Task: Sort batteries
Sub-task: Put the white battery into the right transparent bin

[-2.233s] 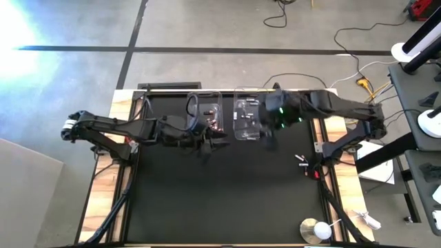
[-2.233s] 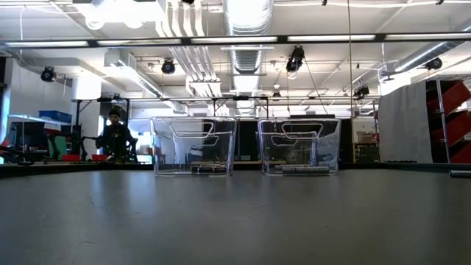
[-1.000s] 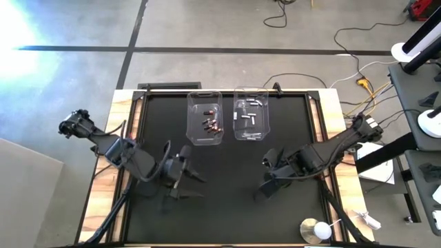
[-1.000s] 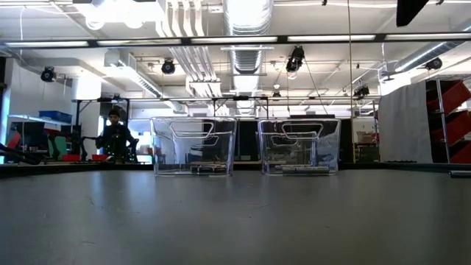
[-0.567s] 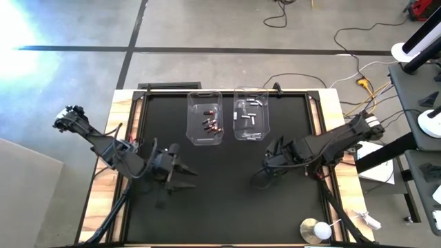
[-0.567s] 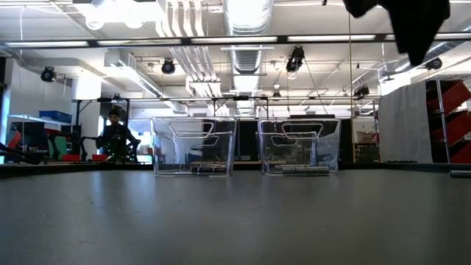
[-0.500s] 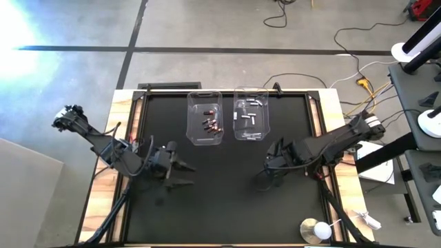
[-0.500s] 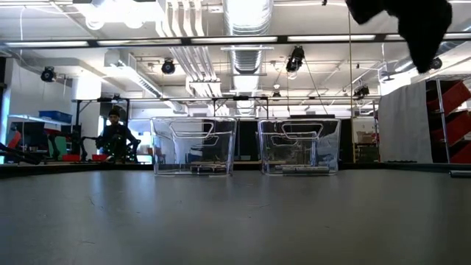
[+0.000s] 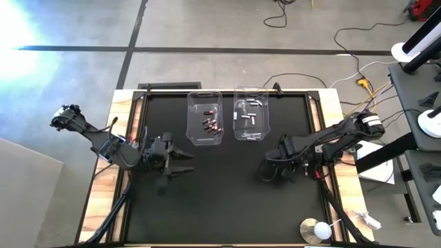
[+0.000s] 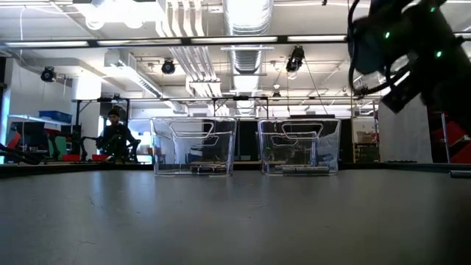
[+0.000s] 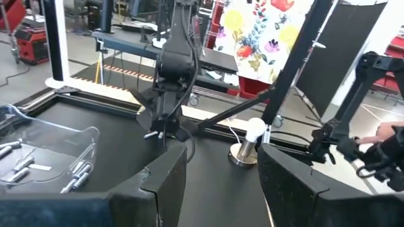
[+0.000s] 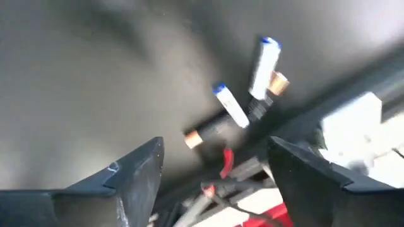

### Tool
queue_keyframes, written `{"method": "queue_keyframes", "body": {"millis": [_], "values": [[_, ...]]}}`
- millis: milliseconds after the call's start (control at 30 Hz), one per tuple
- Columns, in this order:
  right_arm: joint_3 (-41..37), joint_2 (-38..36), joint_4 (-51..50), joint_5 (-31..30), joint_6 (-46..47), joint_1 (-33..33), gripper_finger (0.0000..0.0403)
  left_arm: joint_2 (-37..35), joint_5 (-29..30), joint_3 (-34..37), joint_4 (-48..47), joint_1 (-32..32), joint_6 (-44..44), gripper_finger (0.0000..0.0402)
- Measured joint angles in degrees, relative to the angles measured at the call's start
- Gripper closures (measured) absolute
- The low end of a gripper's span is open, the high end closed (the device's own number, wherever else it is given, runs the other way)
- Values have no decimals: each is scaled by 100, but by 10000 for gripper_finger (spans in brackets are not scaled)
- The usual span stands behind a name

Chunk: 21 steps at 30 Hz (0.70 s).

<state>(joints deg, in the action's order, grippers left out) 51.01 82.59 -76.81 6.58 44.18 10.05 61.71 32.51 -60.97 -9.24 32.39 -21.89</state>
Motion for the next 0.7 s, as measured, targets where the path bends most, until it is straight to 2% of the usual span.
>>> {"method": "queue_keyframes", "body": {"millis": [267,533,700], "values": [[-700,0,880,132,-979,-1093,171,151,2,0,23,-217,-157,229],[-743,14,1135,73,-2100,-1990,198,346,2,0,25,-379,-324,229],[-818,217,1322,73,-2474,-2339,219,406,2,0,25,-437,-437,229]]}}
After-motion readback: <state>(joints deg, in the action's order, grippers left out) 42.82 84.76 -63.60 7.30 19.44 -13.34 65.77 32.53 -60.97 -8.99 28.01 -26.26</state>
